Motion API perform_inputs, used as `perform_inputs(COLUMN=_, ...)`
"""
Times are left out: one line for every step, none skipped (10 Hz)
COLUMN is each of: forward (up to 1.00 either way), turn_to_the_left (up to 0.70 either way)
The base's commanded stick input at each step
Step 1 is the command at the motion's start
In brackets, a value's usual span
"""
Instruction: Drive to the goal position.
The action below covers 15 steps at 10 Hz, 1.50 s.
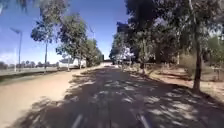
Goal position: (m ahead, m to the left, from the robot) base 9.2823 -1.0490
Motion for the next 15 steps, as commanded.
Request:
perform_inputs(forward=1.00, turn_to_the_left=0.00)
perform_inputs(forward=1.00, turn_to_the_left=0.00)
perform_inputs(forward=1.00, turn_to_the_left=0.00)
perform_inputs(forward=1.00, turn_to_the_left=0.00)
perform_inputs(forward=1.00, turn_to_the_left=0.00)
perform_inputs(forward=1.00, turn_to_the_left=0.00)
perform_inputs(forward=1.00, turn_to_the_left=0.00)
perform_inputs(forward=1.00, turn_to_the_left=0.00)
perform_inputs(forward=1.00, turn_to_the_left=0.00)
perform_inputs(forward=1.00, turn_to_the_left=0.00)
perform_inputs(forward=1.00, turn_to_the_left=0.00)
perform_inputs(forward=1.00, turn_to_the_left=0.00)
perform_inputs(forward=1.00, turn_to_the_left=0.00)
perform_inputs(forward=1.00, turn_to_the_left=0.00)
perform_inputs(forward=1.00, turn_to_the_left=0.00)
